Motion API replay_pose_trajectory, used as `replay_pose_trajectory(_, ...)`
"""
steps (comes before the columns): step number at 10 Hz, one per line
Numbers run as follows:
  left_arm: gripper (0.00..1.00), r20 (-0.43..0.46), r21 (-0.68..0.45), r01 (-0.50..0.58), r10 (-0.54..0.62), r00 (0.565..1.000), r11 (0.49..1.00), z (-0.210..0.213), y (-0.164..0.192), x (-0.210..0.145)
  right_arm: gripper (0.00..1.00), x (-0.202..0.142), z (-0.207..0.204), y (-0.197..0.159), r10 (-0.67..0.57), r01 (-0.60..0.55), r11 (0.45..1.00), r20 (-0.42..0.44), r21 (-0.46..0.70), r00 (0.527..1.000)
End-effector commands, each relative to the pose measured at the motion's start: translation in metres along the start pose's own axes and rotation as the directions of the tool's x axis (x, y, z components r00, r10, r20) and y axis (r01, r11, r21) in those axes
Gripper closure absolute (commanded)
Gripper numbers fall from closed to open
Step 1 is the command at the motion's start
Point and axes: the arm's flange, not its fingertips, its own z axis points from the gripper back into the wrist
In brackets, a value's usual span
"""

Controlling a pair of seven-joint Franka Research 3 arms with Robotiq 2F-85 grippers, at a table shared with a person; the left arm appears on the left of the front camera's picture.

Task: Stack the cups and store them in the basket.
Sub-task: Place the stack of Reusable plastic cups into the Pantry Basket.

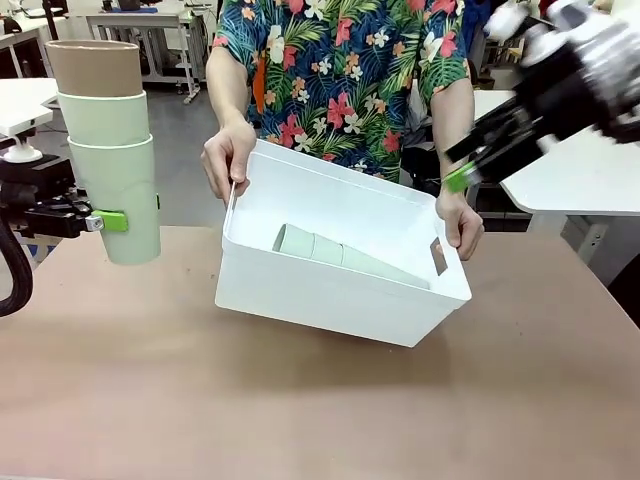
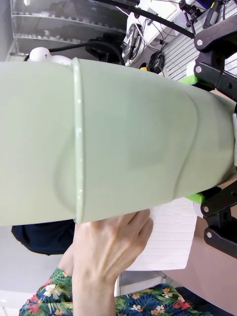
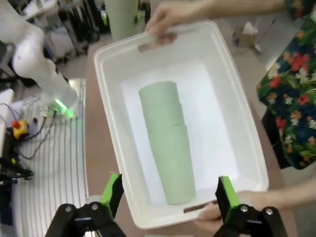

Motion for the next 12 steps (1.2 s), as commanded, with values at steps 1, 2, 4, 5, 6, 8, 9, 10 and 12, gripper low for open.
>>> replay_pose_trajectory(1, 0.16, 0.004, -0.003, 0.010, -0.010, 1.000, 1.000, 0.000, -0.002, 0.005, 0.00, -0.024, 0.054, -0.018, -0.020, 0.015, 0.999, 0.154, 0.029, 0.988)
replay_pose_trajectory(2, 0.16, 0.004, -0.003, 0.010, -0.010, 1.000, 1.000, 0.000, -0.002, 0.005, 0.00, -0.035, 0.078, -0.023, -0.019, 0.013, 0.999, 0.210, 0.031, 0.977)
replay_pose_trajectory(4, 0.16, 0.004, -0.003, 0.010, -0.010, 1.000, 1.000, 0.000, -0.002, 0.005, 0.00, -0.060, 0.105, -0.046, -0.033, 0.026, 0.999, 0.289, 0.028, 0.957)
replay_pose_trajectory(5, 0.16, 0.004, -0.003, 0.010, -0.010, 1.000, 1.000, 0.000, -0.002, 0.005, 0.00, -0.071, 0.108, -0.056, -0.038, 0.029, 0.999, 0.288, 0.036, 0.957)
replay_pose_trajectory(6, 0.16, 0.004, -0.003, 0.010, -0.010, 1.000, 1.000, 0.000, -0.002, 0.005, 0.00, -0.079, 0.109, -0.062, -0.025, 0.015, 0.999, 0.286, 0.036, 0.958)
replay_pose_trajectory(8, 0.16, 0.004, -0.003, 0.010, -0.010, 1.000, 1.000, 0.000, -0.002, 0.005, 0.00, -0.089, 0.104, -0.067, 0.007, -0.020, 0.999, 0.313, 0.038, 0.950)
replay_pose_trajectory(9, 0.16, 0.004, -0.003, 0.010, -0.010, 1.000, 1.000, 0.000, -0.002, 0.005, 0.00, -0.090, 0.111, -0.059, -0.046, 0.038, 0.999, 0.277, 0.032, 0.960)
replay_pose_trajectory(10, 0.16, 0.004, -0.003, 0.010, -0.010, 1.000, 1.000, 0.000, -0.002, 0.005, 0.00, -0.090, 0.111, -0.059, -0.046, 0.038, 0.999, 0.277, 0.032, 0.960)
replay_pose_trajectory(12, 0.16, 0.004, -0.003, 0.010, -0.010, 1.000, 1.000, 0.000, -0.002, 0.005, 0.00, -0.090, 0.111, -0.059, -0.046, 0.038, 0.999, 0.277, 0.032, 0.960)
